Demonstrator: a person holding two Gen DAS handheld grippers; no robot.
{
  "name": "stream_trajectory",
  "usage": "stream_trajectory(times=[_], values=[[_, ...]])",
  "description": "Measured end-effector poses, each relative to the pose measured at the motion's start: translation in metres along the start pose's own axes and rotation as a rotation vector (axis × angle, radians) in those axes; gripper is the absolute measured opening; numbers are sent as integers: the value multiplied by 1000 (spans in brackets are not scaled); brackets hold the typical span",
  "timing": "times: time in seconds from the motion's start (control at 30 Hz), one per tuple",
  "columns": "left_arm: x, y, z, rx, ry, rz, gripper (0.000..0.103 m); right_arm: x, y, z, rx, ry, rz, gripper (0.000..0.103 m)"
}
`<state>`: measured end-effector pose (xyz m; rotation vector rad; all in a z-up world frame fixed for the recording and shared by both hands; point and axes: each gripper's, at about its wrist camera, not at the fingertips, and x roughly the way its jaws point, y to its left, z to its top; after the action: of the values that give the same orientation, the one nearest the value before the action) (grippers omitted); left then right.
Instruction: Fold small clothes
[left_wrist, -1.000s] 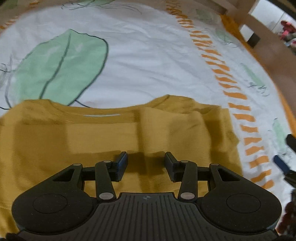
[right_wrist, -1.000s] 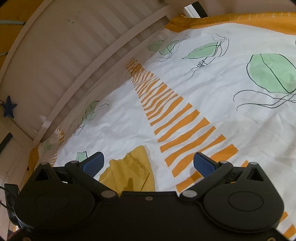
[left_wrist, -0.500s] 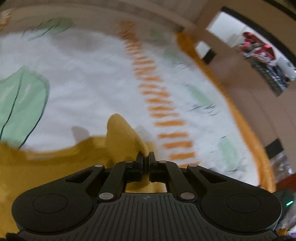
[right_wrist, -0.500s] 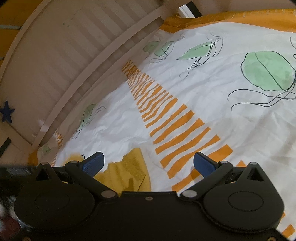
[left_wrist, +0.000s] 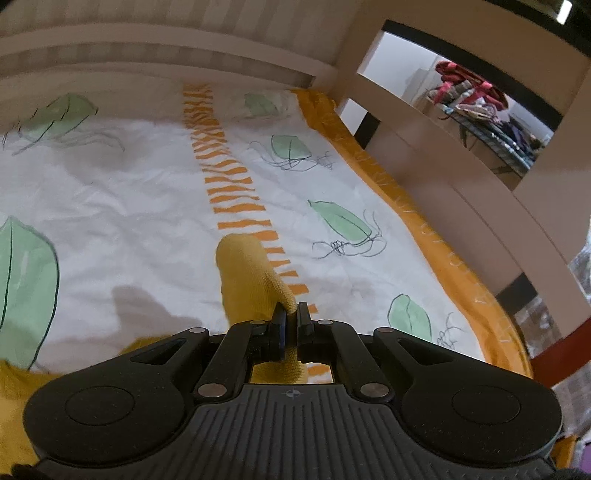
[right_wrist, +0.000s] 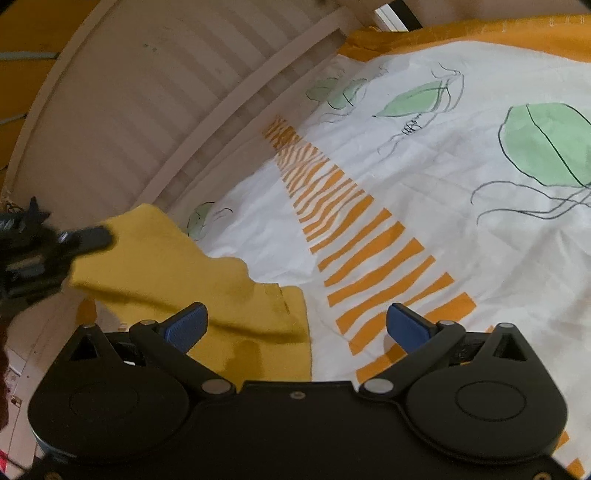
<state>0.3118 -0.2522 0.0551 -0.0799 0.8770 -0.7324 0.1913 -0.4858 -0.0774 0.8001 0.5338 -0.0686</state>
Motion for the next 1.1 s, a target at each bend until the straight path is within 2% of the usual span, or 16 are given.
stream_trajectory(times=[0.13, 0.3, 0.37, 0.43, 0.5, 0.53, 0.6, 0.63, 0.67, 0.73, 0.8, 0.97, 1.03, 1.1], values=[[-17, 39, -21, -30, -4, 52, 5, 3, -2, 0, 11, 18, -8, 103], [-1, 113, -70, -113, 121, 224, 6, 7, 1, -3, -8, 32, -16, 103], [12, 140, -93, -113, 171, 346, 7, 9, 2, -4, -14, 41, -21, 103], [15, 158, -108, -123, 161, 428, 7, 10, 2, -5, -15, 45, -22, 103], [11, 168, -117, -154, 120, 447, 7, 10, 2, -5, -16, 44, -25, 103], [7, 167, -118, -159, 89, 444, 8, 10, 2, -5, -16, 43, -28, 103], [1, 153, -120, -116, 15, 424, 21, 11, 2, -5, -16, 43, -31, 103], [0, 143, -120, -74, -9, 412, 36, 11, 3, -5, -16, 45, -32, 103], [2, 130, -119, -21, -30, 398, 44, 11, 4, -5, -17, 46, -33, 103], [7, 105, -117, 88, -56, 375, 47, 11, 4, -6, -19, 46, -37, 103], [17, 77, -120, 220, -70, 365, 55, 10, 3, -6, -15, 45, -38, 103], [49, 22, -144, 504, -94, 387, 59, 8, -1, -4, 6, 34, -40, 103], [63, 9, -155, 557, -74, 377, 60, 8, -2, -4, 12, 32, -40, 103], [76, 3, -159, 564, -49, 363, 60, 8, -2, -3, 16, 33, -40, 103]])
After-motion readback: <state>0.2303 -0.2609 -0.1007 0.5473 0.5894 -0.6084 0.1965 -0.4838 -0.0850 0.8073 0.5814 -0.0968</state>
